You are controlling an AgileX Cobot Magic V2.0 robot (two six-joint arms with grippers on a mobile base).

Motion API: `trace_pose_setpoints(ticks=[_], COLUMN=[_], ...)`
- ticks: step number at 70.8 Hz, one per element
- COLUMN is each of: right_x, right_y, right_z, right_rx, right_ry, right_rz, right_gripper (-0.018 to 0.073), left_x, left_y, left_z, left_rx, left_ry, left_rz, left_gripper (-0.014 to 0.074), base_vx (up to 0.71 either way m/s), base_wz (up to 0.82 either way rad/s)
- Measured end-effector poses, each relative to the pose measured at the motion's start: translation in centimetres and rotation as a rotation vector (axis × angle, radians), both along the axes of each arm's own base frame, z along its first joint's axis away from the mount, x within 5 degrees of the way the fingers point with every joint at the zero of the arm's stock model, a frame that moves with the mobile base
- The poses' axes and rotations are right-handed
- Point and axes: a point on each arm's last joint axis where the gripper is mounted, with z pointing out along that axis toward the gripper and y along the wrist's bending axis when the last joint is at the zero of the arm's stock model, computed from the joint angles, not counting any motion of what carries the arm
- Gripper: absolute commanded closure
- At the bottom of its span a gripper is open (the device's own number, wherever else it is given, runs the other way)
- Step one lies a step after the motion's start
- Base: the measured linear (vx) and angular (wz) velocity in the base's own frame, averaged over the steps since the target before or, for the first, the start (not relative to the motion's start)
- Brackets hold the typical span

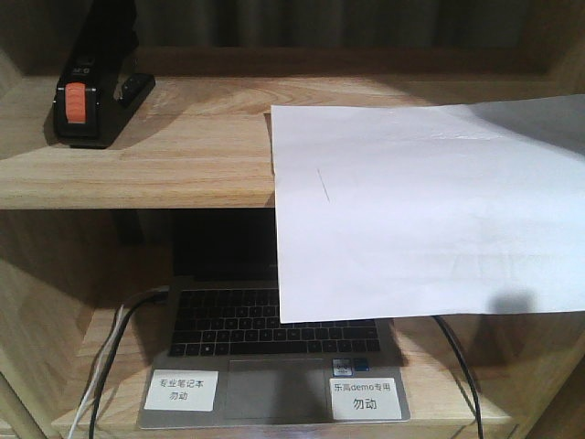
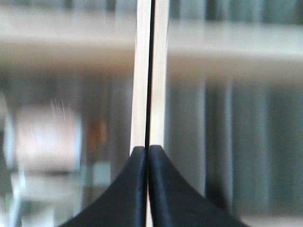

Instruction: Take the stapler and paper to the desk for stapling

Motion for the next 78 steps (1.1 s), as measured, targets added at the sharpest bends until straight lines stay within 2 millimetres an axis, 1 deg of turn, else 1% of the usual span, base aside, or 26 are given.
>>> trace_pose_setpoints(ticks=[4, 10, 18, 25, 27, 28, 29, 35, 39, 44, 47, 61, 78], right_x=[1.7, 3.9, 6.1, 7.0, 7.1, 7.2, 7.2, 7.2, 7.2, 7.2, 7.2, 7.2, 7.2], right_y=[-0.1, -0.1, -0.1, 0.0, 0.0, 0.0, 0.1, 0.1, 0.1, 0.1, 0.1, 0.1, 0.1], right_z=[-0.2, -0.9, -1.8, -2.4, -2.5, -2.5, -2.6, -2.6, -2.6, -2.5, -2.5, -2.4, -1.6], right_rx=[0.012, 0.030, 0.039, 0.028, 0.026, 0.029, 0.032, 0.026, 0.025, 0.026, 0.026, 0.026, 0.024], right_ry=[0.087, 0.213, 0.340, 0.415, 0.428, 0.435, 0.437, 0.442, 0.439, 0.434, 0.433, 0.421, 0.334], right_rz=[0.006, 0.016, 0.030, 0.043, 0.047, 0.050, 0.053, 0.058, 0.059, 0.061, 0.060, 0.060, 0.055], right_gripper=[0.0524, 0.0468, 0.0347, 0.0188, 0.0127, 0.0090, 0.0078, -0.0086, -0.0164, -0.0169, -0.0165, -0.0149, -0.0126], left_x=[1.6, 3.4, 5.1, 5.8, 5.9, 5.9, 5.9, 5.9, 5.9, 5.9, 5.9, 5.9, 6.9], left_y=[0.1, 0.1, 0.2, 0.2, 0.2, 0.2, 0.2, 0.2, 0.2, 0.2, 0.1, -0.2, -1.5], left_z=[-0.4, -1.0, -1.5, -1.9, -2.0, -2.0, -2.0, -2.0, -2.0, -2.0, -2.0, -2.0, -2.0], left_rx=[-0.002, -0.005, -0.008, -0.009, -0.009, -0.009, -0.009, -0.009, -0.009, -0.007, -0.004, 0.009, 0.059], left_ry=[0.090, 0.191, 0.284, 0.337, 0.344, 0.347, 0.347, 0.348, 0.349, 0.349, 0.349, 0.349, 0.361], left_rz=[-0.001, -0.003, -0.004, -0.005, -0.005, -0.005, -0.005, -0.005, -0.005, -0.008, -0.015, -0.082, -0.276], left_gripper=[0.0531, 0.0482, 0.0388, 0.0266, 0.0233, 0.0216, 0.0199, 0.0077, -0.0011, -0.0106, -0.0139, -0.0122, -0.0116], base_vx=[0.00, 0.00, 0.00, 0.00, 0.00, 0.00, 0.00, 0.00, 0.00, 0.00, 0.00, 0.00, 0.00], base_wz=[0.00, 0.00, 0.00, 0.00, 0.00, 0.00, 0.00, 0.00, 0.00, 0.00, 0.00, 0.00, 0.00])
